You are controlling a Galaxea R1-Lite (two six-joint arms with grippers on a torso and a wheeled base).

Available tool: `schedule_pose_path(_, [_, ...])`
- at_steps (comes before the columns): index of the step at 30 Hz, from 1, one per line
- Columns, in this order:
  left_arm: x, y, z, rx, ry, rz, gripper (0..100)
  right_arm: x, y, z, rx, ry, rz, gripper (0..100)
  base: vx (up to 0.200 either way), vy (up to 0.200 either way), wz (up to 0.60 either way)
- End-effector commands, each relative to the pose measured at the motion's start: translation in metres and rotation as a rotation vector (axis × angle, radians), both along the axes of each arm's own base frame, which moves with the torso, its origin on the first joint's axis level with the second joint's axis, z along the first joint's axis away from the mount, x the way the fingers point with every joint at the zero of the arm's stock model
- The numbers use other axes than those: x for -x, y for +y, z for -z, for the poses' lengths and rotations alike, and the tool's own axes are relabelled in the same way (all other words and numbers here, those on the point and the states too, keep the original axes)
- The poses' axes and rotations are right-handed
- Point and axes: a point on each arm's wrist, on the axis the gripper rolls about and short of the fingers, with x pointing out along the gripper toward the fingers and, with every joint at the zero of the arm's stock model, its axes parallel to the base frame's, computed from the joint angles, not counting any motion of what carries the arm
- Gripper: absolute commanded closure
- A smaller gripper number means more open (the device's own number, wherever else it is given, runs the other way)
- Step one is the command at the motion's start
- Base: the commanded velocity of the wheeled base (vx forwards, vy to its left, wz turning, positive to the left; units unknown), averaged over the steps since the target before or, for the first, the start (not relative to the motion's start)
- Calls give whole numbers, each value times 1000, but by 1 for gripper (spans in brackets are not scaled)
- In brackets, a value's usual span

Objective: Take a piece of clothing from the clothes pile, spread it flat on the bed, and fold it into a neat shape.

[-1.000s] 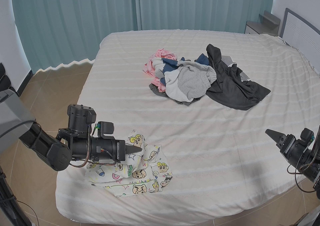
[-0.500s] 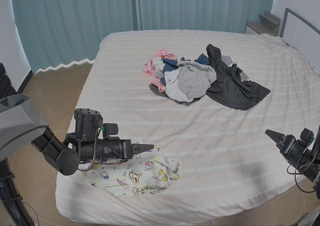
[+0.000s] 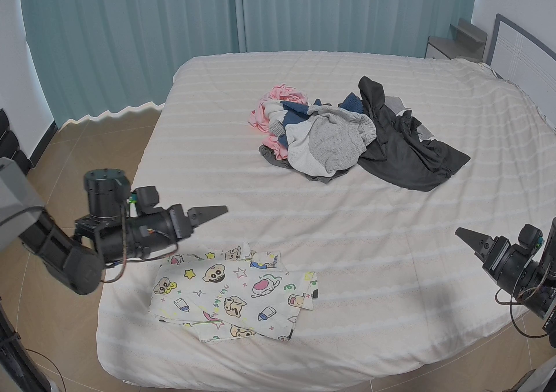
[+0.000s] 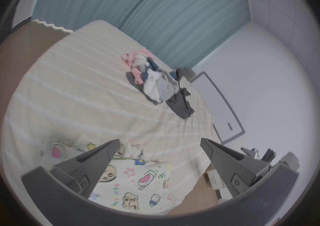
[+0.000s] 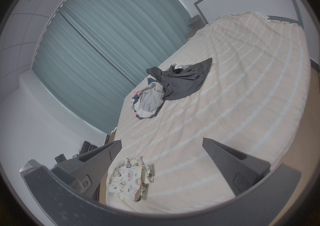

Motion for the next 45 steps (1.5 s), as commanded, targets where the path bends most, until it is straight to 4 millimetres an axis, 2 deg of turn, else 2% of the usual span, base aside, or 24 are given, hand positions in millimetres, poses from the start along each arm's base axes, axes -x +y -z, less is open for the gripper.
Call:
schedule_pose_path(1, [46,68,-28,111,-11,-65,0,-3,26,-8,-6,-28,-136,0,0,0,0])
schedule_pose_path(2, [65,94,-26,161,17,-57,0,-10,40,-12,-16,-31,-186,0,0,0,0])
schedule_pose_path(4, [86,125,-17,239,73,-49,0,-28,60,-19,-12,-26,-220,0,0,0,0])
schedule_pose_path(7, [111,157,-1,338,129,-52,0,-62,99,-17,24,42,-235,0,0,0,0])
schedule_pose_path(9, [124,172,13,418,166,-27,0,-84,126,-7,25,80,-218,0,0,0,0])
schedule_pose_path(10, [128,178,21,456,180,-9,0,-93,139,-2,23,89,-208,0,0,0,0])
schedule_pose_path(11, [129,179,22,460,180,-5,0,-94,141,-1,23,90,-206,0,0,0,0])
schedule_pose_path(12, [134,189,42,515,176,42,0,-112,163,8,29,94,-210,0,0,0,0])
schedule_pose_path(13, [133,193,51,517,158,62,0,-119,169,13,34,103,-215,0,0,0,0])
schedule_pose_path(15, [132,195,68,463,97,80,0,-127,185,28,58,153,-253,0,0,0,0])
schedule_pose_path(16, [132,195,69,459,93,81,0,-127,186,29,58,158,-257,0,0,0,0])
schedule_pose_path(18, [133,193,89,430,70,91,0,-137,203,44,62,207,-316,0,0,0,0])
schedule_pose_path(21, [132,191,96,430,76,98,0,-144,221,54,52,224,-361,0,0,0,0])
schedule_pose_path(26, [136,188,100,418,105,73,0,-152,238,81,48,312,-382,0,0,0,0])
schedule_pose_path(28, [135,187,101,403,117,62,0,-154,243,89,-13,357,-356,0,0,0,0])
schedule_pose_path(38, [134,177,119,288,117,73,0,-147,230,92,-26,417,-317,0,0,0,0])
schedule_pose_path(45, [134,175,121,274,124,76,0,-145,227,94,-15,426,-301,0,0,0,0])
